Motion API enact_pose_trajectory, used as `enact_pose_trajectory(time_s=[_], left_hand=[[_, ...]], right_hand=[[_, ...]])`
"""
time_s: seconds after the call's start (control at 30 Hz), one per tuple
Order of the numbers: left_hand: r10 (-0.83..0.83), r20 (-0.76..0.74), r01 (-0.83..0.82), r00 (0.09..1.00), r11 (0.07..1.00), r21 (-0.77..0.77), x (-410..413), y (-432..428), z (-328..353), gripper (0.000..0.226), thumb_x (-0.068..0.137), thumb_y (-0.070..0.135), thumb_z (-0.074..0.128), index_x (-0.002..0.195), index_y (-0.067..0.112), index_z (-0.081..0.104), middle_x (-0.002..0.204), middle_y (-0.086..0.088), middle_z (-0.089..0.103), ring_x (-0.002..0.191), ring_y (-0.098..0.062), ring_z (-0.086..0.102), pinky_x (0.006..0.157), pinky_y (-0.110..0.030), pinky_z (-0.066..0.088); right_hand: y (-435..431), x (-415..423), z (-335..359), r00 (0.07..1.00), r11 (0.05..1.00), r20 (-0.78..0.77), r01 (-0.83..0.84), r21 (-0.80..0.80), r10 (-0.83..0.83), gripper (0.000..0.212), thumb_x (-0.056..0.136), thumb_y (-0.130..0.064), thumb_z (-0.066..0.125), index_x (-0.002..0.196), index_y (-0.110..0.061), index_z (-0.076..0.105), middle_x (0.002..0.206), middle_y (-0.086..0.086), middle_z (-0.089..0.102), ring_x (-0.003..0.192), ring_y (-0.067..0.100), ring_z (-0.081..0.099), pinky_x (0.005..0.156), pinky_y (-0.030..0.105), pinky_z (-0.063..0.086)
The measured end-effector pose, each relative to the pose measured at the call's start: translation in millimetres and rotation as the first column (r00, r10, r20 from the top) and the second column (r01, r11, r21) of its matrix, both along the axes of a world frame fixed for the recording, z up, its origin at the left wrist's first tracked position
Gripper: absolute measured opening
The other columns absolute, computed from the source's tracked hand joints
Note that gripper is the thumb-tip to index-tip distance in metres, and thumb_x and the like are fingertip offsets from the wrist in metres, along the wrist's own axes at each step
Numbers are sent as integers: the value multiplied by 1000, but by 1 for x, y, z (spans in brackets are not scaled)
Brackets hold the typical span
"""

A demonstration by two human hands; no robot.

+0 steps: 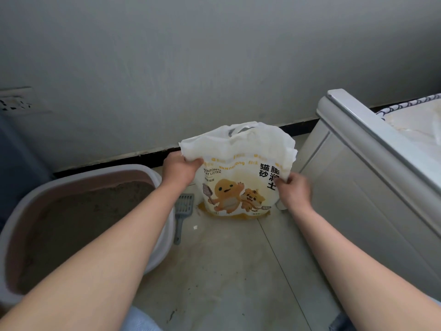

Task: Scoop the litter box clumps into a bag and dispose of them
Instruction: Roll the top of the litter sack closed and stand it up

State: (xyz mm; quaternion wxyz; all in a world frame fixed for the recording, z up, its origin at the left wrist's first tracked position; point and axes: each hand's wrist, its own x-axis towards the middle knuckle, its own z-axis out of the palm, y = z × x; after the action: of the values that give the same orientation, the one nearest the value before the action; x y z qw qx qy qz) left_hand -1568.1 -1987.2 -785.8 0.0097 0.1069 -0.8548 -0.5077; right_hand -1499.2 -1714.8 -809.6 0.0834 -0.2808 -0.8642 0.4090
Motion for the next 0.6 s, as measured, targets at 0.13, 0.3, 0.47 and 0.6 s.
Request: enact_pose_trajectory(time_s=[0.13,0.3,0.47,0.6], left_hand=[[-36,17,36,999,999,1,-1,-5,-6,15,84,24,76,94,13,73,88,-2,72,85,-21,66,70,-29,48],[-72,26,72,997,997,30,0,-12,-15,6,86,17,75,90,20,72,84,8,69,88,-17,67,76,-26,48],[-132,54,129,990,991,45,1,-7,-19,18,87,17,75,105,16,74,99,5,72,94,-11,66,83,-27,53],[-231,120,230,966,973,24,-2,7,-30,50,82,21,80,128,25,62,115,3,66,105,-14,63,87,-28,50]], right_hand=[[-2,-2,-3,1000,1000,1,6,-21,-6,20,89,-25,68,69,-20,65,71,3,68,73,26,65,63,31,44],[-2,-10,-7,1000,997,1,14,-69,-14,22,90,-28,65,84,-7,70,82,16,71,80,34,67,61,30,40],[1,-12,-14,1000,996,7,-3,-92,4,22,90,-29,64,88,-8,71,86,14,72,84,32,68,66,33,48],[3,-17,-18,999,990,-14,-45,-130,44,7,91,-28,66,93,-23,71,80,-4,69,82,22,67,73,32,50]])
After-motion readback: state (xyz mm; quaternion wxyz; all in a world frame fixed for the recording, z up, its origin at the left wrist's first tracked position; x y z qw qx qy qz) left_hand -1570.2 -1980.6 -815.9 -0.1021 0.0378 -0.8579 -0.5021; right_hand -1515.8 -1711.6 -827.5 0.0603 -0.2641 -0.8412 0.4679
